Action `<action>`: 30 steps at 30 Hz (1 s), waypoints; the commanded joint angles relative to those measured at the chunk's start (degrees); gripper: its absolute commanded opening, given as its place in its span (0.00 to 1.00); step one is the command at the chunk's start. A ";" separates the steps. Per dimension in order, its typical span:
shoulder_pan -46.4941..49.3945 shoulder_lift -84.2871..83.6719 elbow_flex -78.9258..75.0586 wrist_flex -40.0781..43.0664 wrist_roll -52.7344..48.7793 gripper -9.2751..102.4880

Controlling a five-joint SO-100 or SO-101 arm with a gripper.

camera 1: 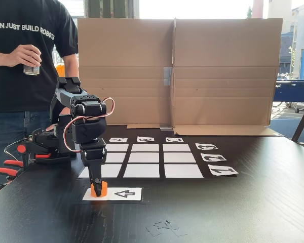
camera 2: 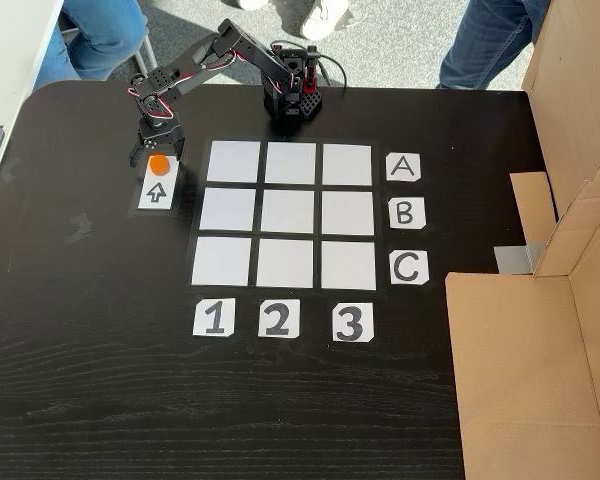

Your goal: Pick up the round, orange token and place it in the grid on square A2.

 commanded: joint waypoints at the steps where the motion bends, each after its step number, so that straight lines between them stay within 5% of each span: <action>1: -0.53 0.53 -2.02 0.53 0.26 0.23; 17: 0.09 -0.26 -2.46 0.53 -0.35 0.18; 23: -0.35 0.62 -1.76 1.14 -1.05 0.43; 30: -2.81 1.67 -1.76 0.62 -2.64 0.48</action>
